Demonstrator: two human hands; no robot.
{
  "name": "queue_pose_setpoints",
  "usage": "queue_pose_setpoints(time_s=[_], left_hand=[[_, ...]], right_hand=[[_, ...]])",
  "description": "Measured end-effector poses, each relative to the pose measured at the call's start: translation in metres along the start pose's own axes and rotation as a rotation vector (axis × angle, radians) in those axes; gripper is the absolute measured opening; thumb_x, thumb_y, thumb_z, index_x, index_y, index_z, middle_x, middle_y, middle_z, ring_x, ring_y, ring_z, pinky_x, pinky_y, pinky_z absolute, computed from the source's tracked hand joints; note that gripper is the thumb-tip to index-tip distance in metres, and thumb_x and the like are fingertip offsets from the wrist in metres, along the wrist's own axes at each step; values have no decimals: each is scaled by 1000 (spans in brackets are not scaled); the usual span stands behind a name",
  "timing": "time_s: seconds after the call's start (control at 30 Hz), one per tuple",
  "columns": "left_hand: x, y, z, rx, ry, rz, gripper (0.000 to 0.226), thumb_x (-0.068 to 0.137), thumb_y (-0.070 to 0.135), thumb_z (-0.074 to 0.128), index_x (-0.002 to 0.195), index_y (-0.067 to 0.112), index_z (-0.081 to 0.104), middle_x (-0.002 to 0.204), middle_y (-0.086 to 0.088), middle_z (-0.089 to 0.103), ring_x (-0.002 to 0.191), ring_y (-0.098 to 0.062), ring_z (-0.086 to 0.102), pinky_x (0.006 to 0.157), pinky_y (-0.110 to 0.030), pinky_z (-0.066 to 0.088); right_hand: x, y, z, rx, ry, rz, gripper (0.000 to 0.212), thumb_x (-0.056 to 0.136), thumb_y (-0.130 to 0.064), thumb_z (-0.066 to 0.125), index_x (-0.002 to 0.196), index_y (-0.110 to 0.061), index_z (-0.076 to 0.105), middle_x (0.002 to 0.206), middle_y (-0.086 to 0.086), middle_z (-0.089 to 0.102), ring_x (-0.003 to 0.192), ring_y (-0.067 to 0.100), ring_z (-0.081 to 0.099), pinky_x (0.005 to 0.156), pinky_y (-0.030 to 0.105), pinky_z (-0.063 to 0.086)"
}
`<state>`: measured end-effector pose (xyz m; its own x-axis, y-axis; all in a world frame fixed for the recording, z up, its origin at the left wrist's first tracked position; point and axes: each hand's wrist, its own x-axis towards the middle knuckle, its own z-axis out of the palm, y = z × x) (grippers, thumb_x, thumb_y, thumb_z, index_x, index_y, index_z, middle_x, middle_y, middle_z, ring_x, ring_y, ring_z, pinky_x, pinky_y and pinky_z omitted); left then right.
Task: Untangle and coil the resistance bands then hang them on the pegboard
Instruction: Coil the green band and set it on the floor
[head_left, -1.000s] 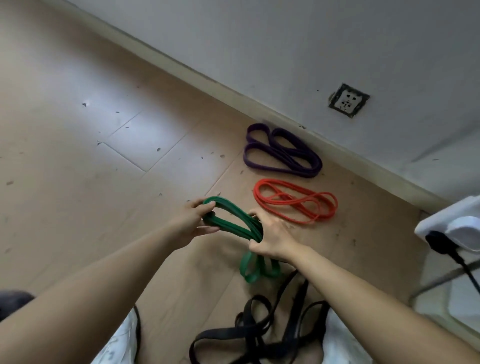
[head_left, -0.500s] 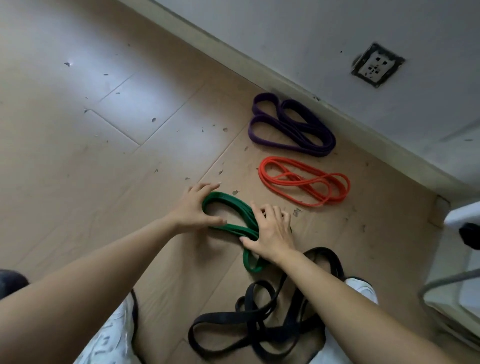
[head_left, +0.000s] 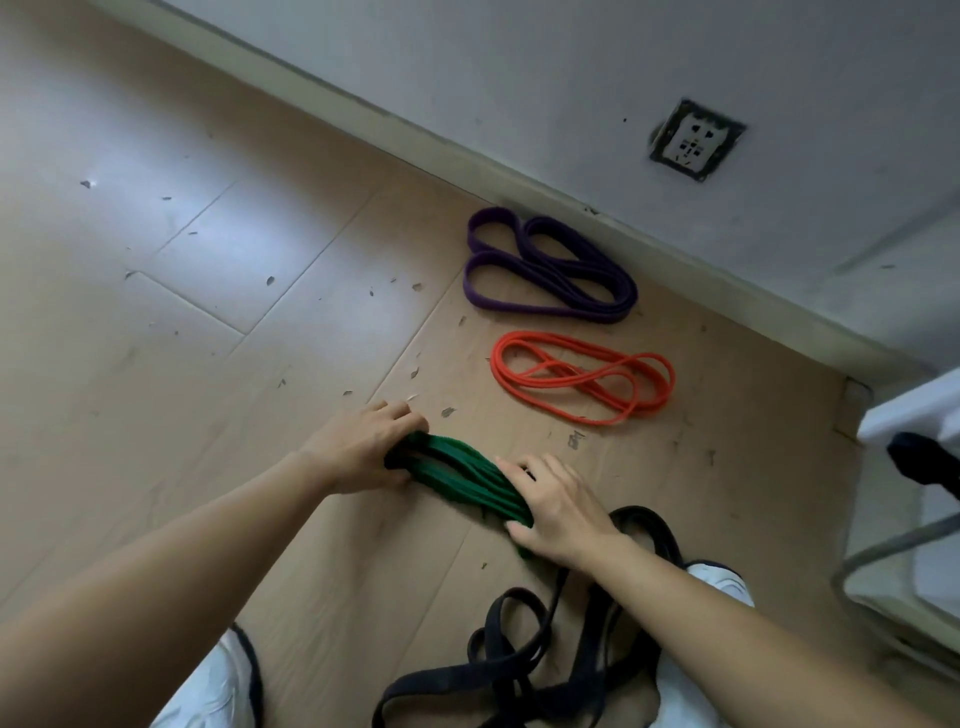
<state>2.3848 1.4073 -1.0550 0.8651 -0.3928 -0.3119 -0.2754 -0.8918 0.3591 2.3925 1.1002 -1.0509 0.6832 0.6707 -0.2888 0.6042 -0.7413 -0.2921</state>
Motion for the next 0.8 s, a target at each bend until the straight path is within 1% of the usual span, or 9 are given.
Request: queue_pose_setpoints(time_s=[0.13,0.3,0.37,0.4,0.47,0.53,0.57,0.67,0.8], left_hand=[[11,-6,-11,103,138,2,40,85,45,71,120,30,58,113,5,61,100,-20,59,64,-30,44],[25,-18,-27,107,301,-128,34,88,32,73,119,25,62,117,1,64,102,-24,58,60,-30,38],[30,-25,-30,121,335,-194,35,89,33,71,122,26,61,120,1,63,105,-26,58,60,-30,38],[34,-27,-29,119,319,-227,39,90,34,69,127,26,59,124,0,62,109,-27,57,62,-32,41],[41,-28,-24,72,238,-289,55,89,35,68,141,27,50,139,0,55,122,-30,52,81,-41,49],[43,-29,-19,-22,165,-338,72,90,34,69,153,29,36,156,0,41,136,-32,41,101,-47,46],[43,-29,-17,-40,134,-349,79,90,35,69,157,29,28,162,0,33,142,-32,34,106,-50,42],[33,-26,-13,-33,117,-357,95,87,37,72,162,29,14,169,2,16,152,-33,19,114,-51,35],[10,-8,-4,-178,263,-340,93,84,29,79,160,21,25,168,-2,24,153,-29,23,120,-46,33]], right_hand=[[12,3,8,37,107,-35,72,76,-34,74,142,-18,52,110,1,65,100,25,61,87,40,55],[49,0,-2,63,300,11,63,69,-26,82,128,-13,64,108,3,69,97,30,64,83,41,56],[65,-1,-11,23,324,44,64,68,-27,84,127,-12,64,114,5,68,101,32,64,83,42,54],[71,-1,-17,3,284,73,66,72,-30,82,132,-13,60,121,5,65,108,32,62,88,43,51],[78,0,-23,-20,134,127,78,80,-45,73,147,-19,43,139,2,53,125,29,50,99,43,44],[80,2,-24,-47,44,151,94,76,-61,70,152,-23,29,147,1,43,131,26,40,104,43,40],[79,2,-23,-55,21,153,104,71,-67,71,153,-23,25,149,1,39,133,26,38,106,44,38],[76,0,-19,-49,-39,150,129,60,-80,70,158,-20,12,159,4,24,143,29,26,116,48,26],[70,-5,-18,-51,-35,141,135,60,-82,68,160,-19,2,167,6,8,154,30,6,123,53,10]])
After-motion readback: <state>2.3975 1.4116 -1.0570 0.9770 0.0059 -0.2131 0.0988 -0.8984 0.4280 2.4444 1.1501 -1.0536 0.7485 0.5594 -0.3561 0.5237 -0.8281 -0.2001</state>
